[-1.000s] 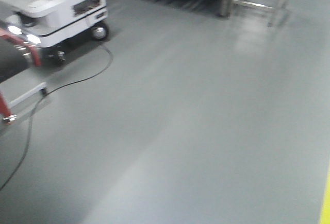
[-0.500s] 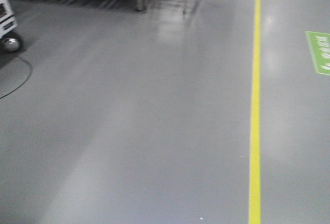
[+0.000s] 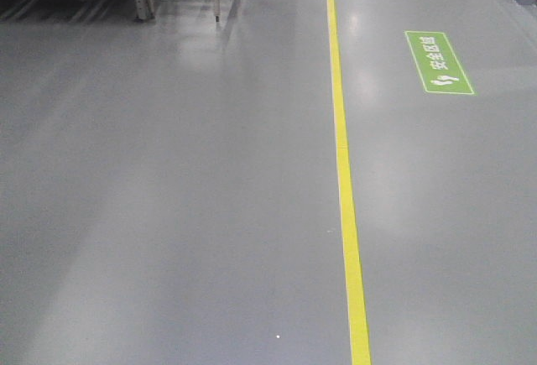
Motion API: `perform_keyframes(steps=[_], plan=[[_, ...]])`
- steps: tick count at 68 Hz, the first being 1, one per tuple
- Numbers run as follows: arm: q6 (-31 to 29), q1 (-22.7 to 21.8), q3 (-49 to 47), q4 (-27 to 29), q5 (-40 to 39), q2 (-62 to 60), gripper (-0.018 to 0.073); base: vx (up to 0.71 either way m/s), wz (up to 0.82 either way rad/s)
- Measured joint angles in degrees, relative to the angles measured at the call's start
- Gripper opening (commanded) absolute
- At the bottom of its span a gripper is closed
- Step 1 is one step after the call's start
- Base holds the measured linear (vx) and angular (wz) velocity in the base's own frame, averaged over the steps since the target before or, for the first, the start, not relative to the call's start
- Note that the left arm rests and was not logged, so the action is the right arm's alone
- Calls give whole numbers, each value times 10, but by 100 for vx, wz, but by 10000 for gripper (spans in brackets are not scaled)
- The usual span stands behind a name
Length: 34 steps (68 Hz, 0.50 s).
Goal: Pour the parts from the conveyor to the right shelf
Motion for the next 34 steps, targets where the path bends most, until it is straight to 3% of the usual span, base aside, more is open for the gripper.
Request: perform_keyframes(steps=[34], plan=[[0, 0, 0, 0, 0, 0, -6, 3, -6]])
